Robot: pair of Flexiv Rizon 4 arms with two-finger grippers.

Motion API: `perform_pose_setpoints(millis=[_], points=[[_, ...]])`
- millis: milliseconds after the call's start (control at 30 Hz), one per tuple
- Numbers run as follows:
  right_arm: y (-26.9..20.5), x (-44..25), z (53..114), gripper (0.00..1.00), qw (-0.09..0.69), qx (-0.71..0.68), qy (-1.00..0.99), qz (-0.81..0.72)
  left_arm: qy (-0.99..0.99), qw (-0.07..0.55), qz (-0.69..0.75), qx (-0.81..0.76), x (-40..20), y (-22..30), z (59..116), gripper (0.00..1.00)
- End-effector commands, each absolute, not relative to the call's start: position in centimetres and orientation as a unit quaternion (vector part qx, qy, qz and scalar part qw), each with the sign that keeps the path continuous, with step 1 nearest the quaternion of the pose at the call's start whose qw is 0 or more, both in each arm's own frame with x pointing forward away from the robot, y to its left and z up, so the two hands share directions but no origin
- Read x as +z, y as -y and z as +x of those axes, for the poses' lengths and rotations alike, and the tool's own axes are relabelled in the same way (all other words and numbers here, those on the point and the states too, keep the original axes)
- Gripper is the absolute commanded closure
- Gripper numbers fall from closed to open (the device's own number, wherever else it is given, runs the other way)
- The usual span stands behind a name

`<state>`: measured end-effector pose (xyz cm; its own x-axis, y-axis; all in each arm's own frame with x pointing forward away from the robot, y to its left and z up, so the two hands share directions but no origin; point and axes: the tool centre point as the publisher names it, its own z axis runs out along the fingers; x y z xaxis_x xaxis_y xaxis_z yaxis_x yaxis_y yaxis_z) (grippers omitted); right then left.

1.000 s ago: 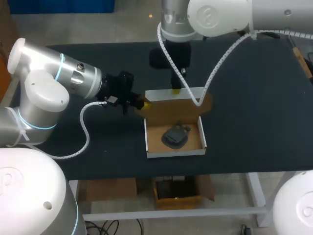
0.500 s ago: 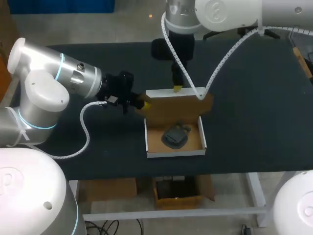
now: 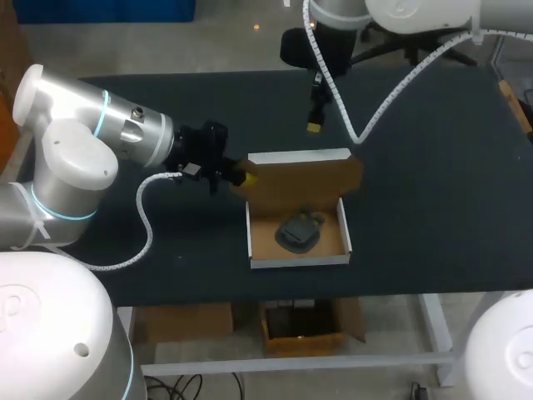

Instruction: Assemble the packaging by folding the flat box into shape, placing the metal phone stand inside, and closing the box properly

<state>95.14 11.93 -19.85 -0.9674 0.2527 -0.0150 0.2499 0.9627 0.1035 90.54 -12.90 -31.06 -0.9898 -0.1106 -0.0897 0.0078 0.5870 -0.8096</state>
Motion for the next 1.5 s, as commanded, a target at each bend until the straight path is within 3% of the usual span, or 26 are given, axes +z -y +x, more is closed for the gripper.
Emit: perform_pose_setpoints(millis=[33, 433, 600, 1233, 1500], points=[[-13.0, -19.7, 95.0, 0.0, 0.015, 0.031, -0.991, 0.128, -0.889, 0.065, -0.029, -0.453, -31.1, 12.9, 90.5, 1.0], [-13.0, -19.7, 95.0, 0.0, 0.015, 0.031, -0.991, 0.128, -0.889, 0.065, -0.029, -0.453, -31.1, 12.9, 90.5, 1.0], [-12.6, -19.8, 95.2, 0.0, 0.005, 0.026, -0.989, 0.149, -0.884, 0.095, -0.023, -0.458, -31.0, 13.0, 90.0, 1.0], [-9.9, -22.1, 92.6, 0.0, -0.082, 0.029, -0.905, 0.416, -0.873, 0.2, 0.034, -0.444, -31.6, 13.2, 88.5, 1.0], [-8.9, -22.9, 90.6, 0.0, -0.076, 0.052, -0.865, 0.493, -0.866, 0.235, 0.051, -0.437, -31.9, 13.3, 89.7, 1.0]])
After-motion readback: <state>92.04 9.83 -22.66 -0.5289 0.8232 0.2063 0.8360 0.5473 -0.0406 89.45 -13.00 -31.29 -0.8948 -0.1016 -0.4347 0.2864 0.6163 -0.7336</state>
